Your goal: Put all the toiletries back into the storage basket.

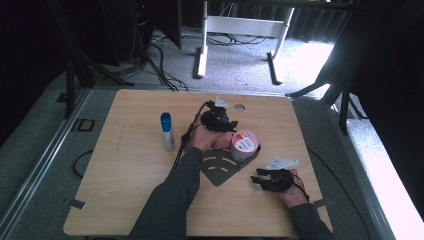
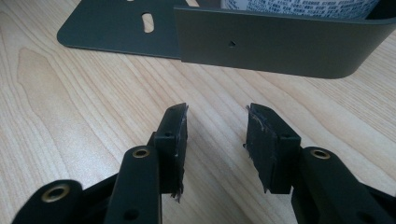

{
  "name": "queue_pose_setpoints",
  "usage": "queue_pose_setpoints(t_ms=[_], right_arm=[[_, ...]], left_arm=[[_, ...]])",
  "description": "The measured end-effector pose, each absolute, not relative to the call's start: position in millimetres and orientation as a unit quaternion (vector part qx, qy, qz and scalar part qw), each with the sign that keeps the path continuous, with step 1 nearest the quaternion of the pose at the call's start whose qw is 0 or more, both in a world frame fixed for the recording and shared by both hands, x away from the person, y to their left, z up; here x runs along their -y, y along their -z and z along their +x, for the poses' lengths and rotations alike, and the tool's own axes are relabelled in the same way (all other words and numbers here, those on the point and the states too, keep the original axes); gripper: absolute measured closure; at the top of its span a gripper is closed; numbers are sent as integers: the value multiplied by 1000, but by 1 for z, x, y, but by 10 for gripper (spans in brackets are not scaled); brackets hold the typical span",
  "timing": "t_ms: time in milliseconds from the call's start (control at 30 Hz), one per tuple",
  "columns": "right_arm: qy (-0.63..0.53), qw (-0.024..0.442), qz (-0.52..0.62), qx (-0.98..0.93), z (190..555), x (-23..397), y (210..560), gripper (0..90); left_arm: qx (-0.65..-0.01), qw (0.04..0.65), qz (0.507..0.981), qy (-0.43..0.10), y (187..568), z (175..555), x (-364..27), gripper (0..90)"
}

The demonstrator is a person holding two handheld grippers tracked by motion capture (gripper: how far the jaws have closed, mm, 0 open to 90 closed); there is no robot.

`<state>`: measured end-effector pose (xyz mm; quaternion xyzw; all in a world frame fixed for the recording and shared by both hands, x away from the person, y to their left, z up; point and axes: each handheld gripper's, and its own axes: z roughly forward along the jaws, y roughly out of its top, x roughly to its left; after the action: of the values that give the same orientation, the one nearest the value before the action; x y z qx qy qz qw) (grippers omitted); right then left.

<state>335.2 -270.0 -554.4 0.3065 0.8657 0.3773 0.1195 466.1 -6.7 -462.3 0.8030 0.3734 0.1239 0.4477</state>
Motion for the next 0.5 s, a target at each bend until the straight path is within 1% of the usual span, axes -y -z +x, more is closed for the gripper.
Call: queue_pose_setpoints(t_ms=[133,300,500], right_arm=[[-377,120,306,-866,335,270,554,578],[-378,119,306,-866,335,270,554,579],[-377,120,306,-866,335,270,554,579]], left_arm=[[-381,447,800,-123,464,467,4,312],[-385,453,794,-127,459,465,-4,290],[-383,441,800,-137,457,461,-8,275]])
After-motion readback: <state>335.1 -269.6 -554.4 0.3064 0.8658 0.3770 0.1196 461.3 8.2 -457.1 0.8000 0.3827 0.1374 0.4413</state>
